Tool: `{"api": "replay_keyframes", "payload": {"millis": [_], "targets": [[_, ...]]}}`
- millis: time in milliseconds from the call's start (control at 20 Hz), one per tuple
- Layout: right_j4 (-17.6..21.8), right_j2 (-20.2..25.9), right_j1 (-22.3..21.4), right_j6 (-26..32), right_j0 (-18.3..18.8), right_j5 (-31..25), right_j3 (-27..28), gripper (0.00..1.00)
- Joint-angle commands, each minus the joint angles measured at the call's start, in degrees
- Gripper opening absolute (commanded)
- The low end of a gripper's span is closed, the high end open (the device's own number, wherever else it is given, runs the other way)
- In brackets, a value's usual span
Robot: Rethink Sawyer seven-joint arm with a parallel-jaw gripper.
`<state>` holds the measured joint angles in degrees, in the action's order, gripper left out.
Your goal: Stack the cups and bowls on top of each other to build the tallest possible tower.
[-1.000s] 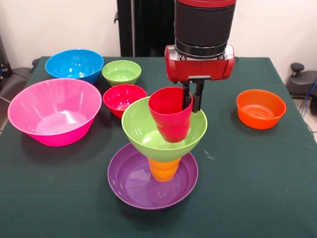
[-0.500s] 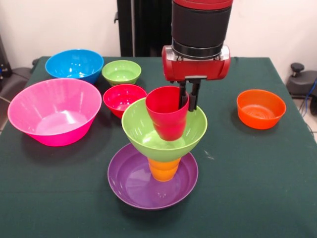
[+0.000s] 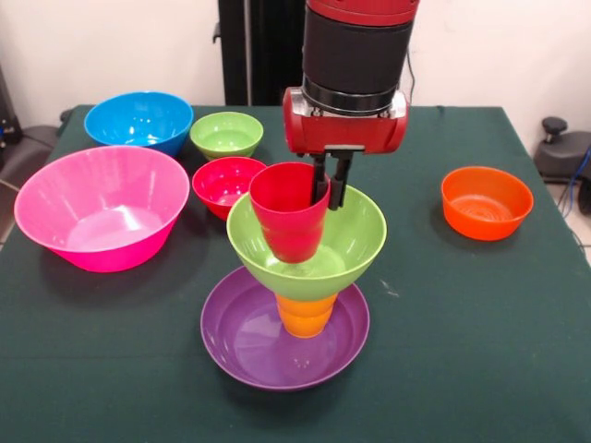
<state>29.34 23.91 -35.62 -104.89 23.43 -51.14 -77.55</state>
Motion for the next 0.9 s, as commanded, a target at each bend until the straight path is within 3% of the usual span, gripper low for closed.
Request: {"api": "replay_keyframes", "payload": {"millis": [50,900], "targets": [[4.6,-1.2,1.3,7.2,-0.6,-1.1,-3.2,0.00],[4.0,0.2,1.8,6.6,-0.7,-0.1,-3.4,0.00]]}}
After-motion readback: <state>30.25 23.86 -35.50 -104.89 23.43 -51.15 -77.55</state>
